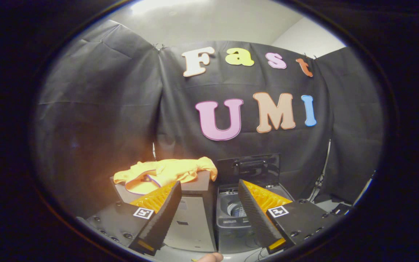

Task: Put the clothes into the washing machine and then close the washing machine lid.

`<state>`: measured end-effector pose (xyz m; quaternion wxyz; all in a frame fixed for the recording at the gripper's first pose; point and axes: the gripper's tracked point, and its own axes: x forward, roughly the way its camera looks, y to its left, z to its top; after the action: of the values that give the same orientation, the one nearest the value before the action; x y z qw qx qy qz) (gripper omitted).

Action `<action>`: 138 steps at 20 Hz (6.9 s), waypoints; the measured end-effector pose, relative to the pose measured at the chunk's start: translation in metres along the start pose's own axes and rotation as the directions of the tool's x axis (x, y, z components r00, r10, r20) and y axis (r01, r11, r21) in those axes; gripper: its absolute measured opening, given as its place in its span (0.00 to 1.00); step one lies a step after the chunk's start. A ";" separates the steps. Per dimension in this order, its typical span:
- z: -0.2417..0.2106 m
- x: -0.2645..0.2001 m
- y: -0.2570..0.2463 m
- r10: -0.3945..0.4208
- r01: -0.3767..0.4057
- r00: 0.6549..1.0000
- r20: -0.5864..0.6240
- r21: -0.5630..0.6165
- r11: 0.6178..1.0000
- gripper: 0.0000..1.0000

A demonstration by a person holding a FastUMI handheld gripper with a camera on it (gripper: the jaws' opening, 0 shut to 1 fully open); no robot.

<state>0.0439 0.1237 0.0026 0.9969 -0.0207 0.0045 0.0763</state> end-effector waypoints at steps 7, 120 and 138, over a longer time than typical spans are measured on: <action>0.002 0.041 0.049 0.075 -0.075 0.997 -0.012 -0.029 0.997 0.98; -0.380 0.403 -0.183 -0.273 0.182 0.566 -0.778 -0.206 0.962 0.01; -0.259 0.312 -0.146 -0.193 0.065 0.755 -0.626 -0.221 0.973 1.00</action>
<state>0.3729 0.0160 -0.2539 0.9310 -0.1388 0.3375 -0.0046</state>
